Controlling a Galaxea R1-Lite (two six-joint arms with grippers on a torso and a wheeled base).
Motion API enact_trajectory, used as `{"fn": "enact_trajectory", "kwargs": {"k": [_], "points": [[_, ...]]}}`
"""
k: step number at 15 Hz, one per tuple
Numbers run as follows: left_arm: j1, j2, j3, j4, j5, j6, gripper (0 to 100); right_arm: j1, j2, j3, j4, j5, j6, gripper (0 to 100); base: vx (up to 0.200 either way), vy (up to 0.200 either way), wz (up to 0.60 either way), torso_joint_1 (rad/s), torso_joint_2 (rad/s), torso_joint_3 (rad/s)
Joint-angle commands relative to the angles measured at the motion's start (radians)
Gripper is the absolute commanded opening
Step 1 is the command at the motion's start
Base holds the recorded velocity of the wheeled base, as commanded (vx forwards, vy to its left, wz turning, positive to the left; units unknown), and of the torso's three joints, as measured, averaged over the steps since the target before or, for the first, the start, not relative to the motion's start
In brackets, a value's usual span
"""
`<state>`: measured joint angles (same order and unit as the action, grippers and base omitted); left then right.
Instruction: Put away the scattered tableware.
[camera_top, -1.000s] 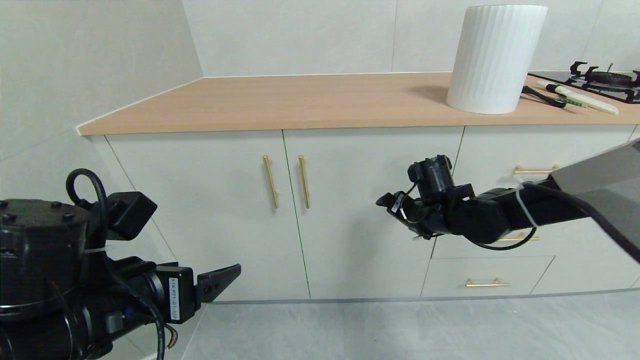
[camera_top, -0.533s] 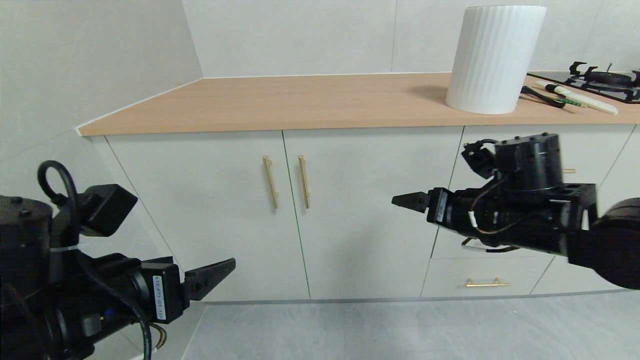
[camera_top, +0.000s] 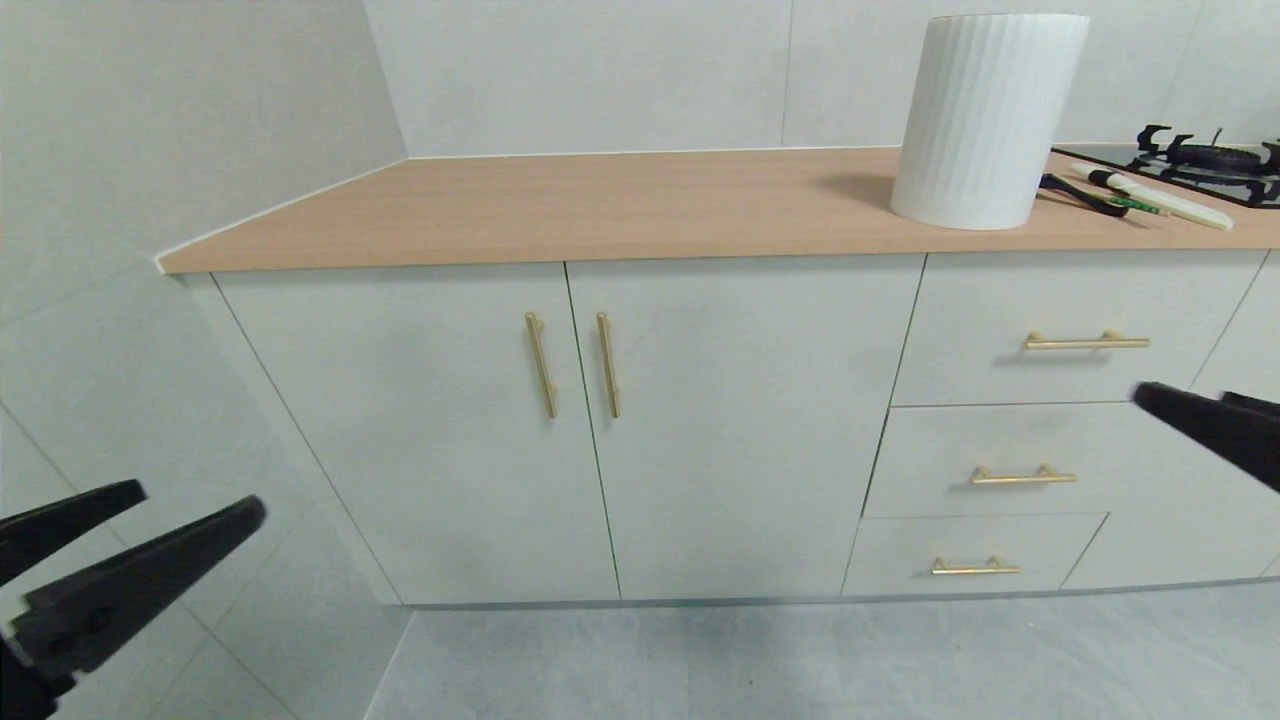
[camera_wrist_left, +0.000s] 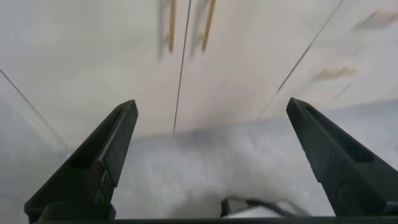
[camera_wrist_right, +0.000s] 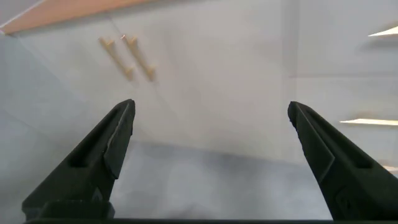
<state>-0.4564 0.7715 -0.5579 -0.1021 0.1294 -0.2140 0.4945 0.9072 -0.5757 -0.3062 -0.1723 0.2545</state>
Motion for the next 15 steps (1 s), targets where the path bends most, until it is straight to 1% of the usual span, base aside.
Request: {"fn": "enact_trajectory", "kwargs": {"k": [1,2,3,4,5,6,7,8,10,12,13,14,15], "points": [[0.104,-0.307,0.067,0.015,-0.129,0.012,100,-0.201,-0.444,0.097,0.164,-0.007,-0.110,100,0.000,0.000,0.00,0.000,0.00,0.000],[0.142,-0.388,0.082,0.039,-0.169,0.012,100,-0.224,-0.538,0.094,0.237,-0.012,-0.113,100,0.000,0.000,0.00,0.000,0.00,0.000],[0.188,-0.466,0.090,0.085,-0.195,0.030,100,-0.257,-0.622,0.089,0.315,-0.015,-0.138,100,0.000,0.000,0.00,0.000,0.00,0.000],[0.225,-0.526,0.096,0.136,-0.209,0.053,100,-0.300,-0.677,0.089,0.363,-0.018,-0.167,100,0.000,0.000,0.00,0.000,0.00,0.000],[0.255,-0.583,0.110,0.182,-0.220,0.090,100,-0.346,-0.729,0.089,0.387,-0.010,-0.176,100,0.000,0.000,0.00,0.000,0.00,0.000],[0.274,-0.629,0.122,0.208,-0.231,0.120,100,-0.379,-0.766,0.089,0.400,-0.006,-0.181,100,0.000,0.000,0.00,0.000,0.00,0.000],[0.295,-0.673,0.142,0.222,-0.238,0.137,100,-0.421,-0.806,0.096,0.427,-0.006,-0.196,100,0.000,0.000,0.00,0.000,0.00,0.000],[0.311,-0.673,0.161,0.211,-0.223,0.139,100,-0.458,-0.844,0.096,0.461,0.002,-0.216,100,0.000,0.000,0.00,0.000,0.00,0.000],[0.315,-0.673,0.168,0.185,-0.182,0.143,100,-0.487,-0.907,0.112,0.480,0.053,-0.236,100,0.000,0.000,0.00,0.000,0.00,0.000],[0.335,-0.675,0.179,0.182,-0.166,0.171,100,-0.488,-0.907,0.131,0.472,0.031,-0.250,100,0.000,0.000,0.00,0.000,0.00,0.000],[0.355,-0.673,0.194,0.180,-0.137,0.186,100,-0.488,-0.907,0.143,0.472,0.019,-0.248,100,0.000,0.000,0.00,0.000,0.00,0.000],[0.418,-0.695,0.220,0.183,-0.125,0.200,100,-0.488,-0.907,0.174,0.472,0.017,-0.247,100,0.000,0.000,0.00,0.000,0.00,0.000],[0.450,-0.759,0.248,0.194,-0.151,0.219,100,-0.488,-0.907,0.203,0.472,0.017,-0.245,100,0.000,0.000,0.00,0.000,0.00,0.000]]}}
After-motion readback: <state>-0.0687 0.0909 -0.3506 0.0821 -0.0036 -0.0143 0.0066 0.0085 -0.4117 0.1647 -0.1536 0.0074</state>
